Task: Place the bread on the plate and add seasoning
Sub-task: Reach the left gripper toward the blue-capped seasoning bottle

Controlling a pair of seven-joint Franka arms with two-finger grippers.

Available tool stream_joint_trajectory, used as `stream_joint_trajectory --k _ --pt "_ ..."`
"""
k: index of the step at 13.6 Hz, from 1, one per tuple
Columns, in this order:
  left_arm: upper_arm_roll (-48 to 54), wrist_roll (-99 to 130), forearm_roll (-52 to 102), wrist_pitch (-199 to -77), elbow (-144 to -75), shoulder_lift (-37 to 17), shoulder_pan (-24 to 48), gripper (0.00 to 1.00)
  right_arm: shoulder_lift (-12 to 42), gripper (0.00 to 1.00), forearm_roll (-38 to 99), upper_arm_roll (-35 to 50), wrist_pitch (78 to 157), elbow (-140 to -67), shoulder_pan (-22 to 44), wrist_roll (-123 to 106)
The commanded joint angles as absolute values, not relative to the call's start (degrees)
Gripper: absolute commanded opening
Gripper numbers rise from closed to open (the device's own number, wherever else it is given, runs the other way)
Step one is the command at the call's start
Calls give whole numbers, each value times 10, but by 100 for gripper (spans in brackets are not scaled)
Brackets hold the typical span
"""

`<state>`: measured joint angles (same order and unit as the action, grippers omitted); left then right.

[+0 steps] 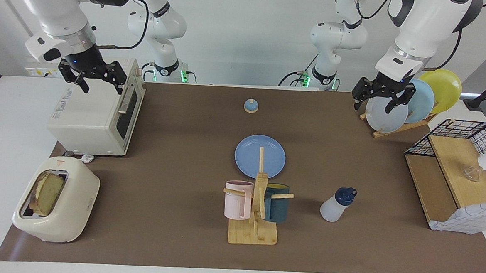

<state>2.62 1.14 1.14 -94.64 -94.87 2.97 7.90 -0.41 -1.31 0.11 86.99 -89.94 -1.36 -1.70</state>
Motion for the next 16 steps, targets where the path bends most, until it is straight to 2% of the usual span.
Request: stream_joint_trajectory --k 1,7,11,13,16 --pt "25 18 4 -962 -968 43 81 100 -18 100 -2 4 871 -915 -22 -25" --pt "25 17 4 -963 -975 45 82 100 -18 100 -2 4 873 -915 -38 -31" --pt "26 29 4 -1076 -1082 88 86 100 -16 100 -2 4 884 -911 -41 -41" --pt "28 40 5 -1141 -1135 111 88 100 -10 100 -10 4 965 -918 -39 -68" --pt "28 66 5 -1243 -1211 139 102 100 66 100 -45 3 1071 -885 -51 -79"
